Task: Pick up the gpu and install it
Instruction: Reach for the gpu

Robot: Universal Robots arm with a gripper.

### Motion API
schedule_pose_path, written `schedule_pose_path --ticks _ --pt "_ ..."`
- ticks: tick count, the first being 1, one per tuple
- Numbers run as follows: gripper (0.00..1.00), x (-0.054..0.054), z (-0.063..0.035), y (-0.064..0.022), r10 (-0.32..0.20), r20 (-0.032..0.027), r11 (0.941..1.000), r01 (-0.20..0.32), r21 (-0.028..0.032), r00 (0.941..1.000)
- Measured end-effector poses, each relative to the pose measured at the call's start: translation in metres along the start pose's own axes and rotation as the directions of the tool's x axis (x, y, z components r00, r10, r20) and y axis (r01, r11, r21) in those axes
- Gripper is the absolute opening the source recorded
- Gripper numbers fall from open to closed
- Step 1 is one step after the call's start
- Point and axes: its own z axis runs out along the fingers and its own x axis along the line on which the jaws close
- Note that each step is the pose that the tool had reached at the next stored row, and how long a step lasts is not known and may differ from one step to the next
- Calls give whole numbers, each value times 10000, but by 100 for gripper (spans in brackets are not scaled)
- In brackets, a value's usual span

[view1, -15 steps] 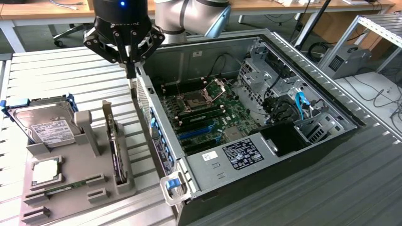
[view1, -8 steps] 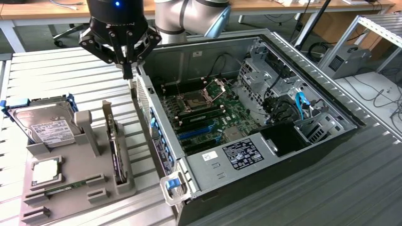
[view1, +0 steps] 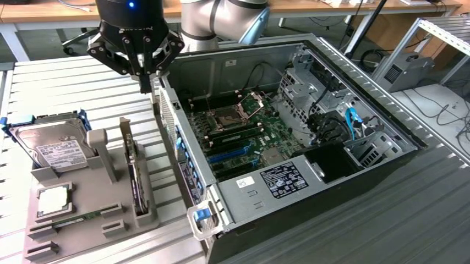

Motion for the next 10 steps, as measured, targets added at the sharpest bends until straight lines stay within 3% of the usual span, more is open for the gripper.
schedule_pose_path --ticks 10 --pt "11 73 -2 -5 0 -1 10000 0 1 10000"
